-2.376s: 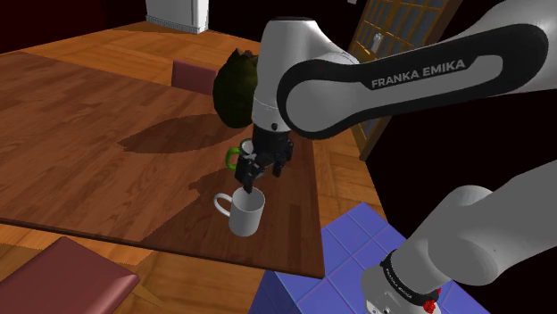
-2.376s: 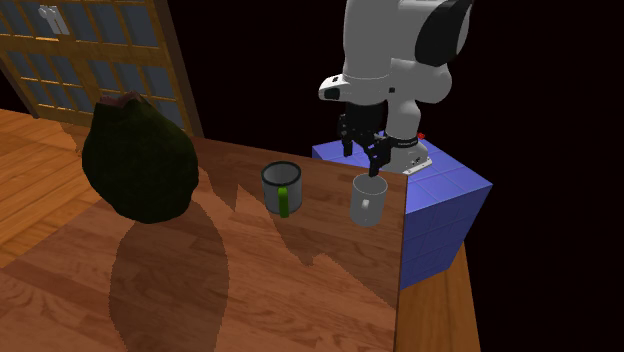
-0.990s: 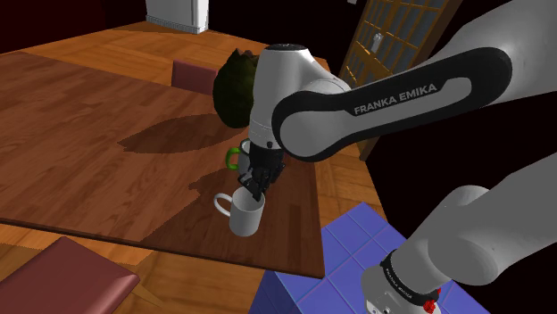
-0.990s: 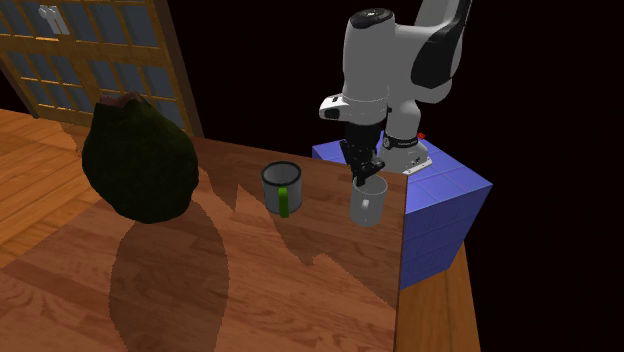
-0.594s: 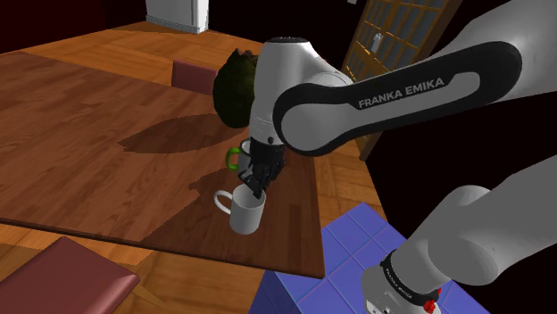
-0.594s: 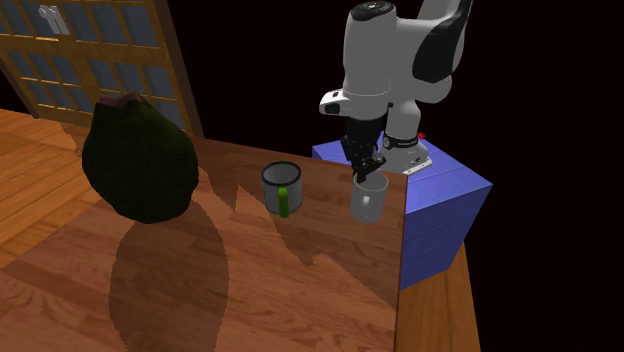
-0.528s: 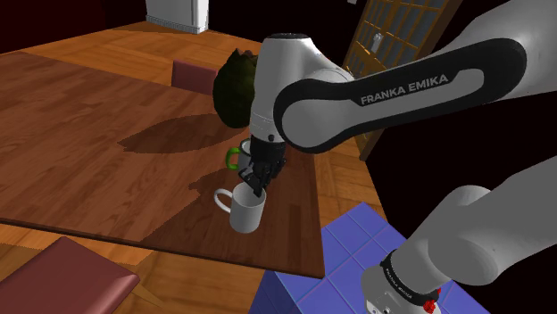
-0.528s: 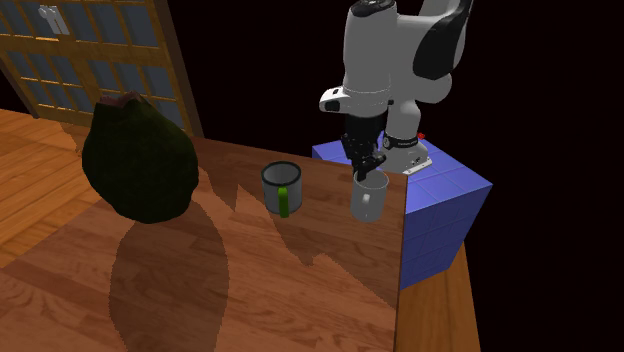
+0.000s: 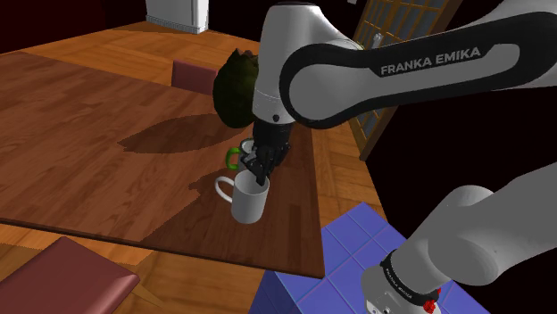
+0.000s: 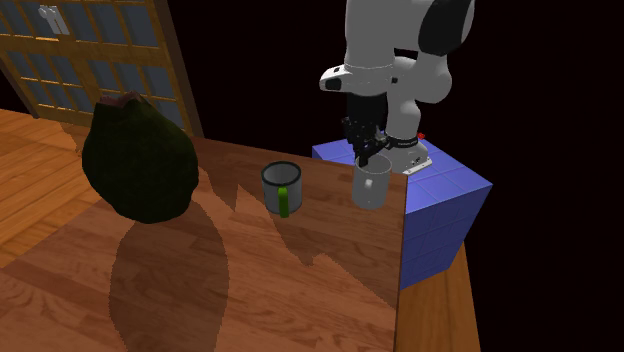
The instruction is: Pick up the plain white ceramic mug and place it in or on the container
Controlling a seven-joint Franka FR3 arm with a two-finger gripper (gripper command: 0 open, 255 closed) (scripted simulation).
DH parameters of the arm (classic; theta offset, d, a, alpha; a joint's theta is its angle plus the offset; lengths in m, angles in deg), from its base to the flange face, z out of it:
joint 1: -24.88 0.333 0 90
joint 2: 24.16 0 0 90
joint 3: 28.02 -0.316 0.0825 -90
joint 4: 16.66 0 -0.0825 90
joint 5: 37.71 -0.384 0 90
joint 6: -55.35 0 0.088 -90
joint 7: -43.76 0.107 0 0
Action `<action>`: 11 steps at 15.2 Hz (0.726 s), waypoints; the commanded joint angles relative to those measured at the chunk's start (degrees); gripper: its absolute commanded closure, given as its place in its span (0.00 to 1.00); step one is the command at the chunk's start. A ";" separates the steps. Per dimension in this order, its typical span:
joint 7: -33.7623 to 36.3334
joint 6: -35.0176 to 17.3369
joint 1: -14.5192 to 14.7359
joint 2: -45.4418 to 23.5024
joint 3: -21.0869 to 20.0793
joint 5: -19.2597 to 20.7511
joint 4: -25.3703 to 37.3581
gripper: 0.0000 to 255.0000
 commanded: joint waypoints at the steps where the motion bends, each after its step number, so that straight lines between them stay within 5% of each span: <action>1: -0.04 1.78 0.03 0.68 0.27 -0.05 1.10 1.00; 11: -0.12 9.85 -0.09 2.79 1.54 0.17 7.12 1.00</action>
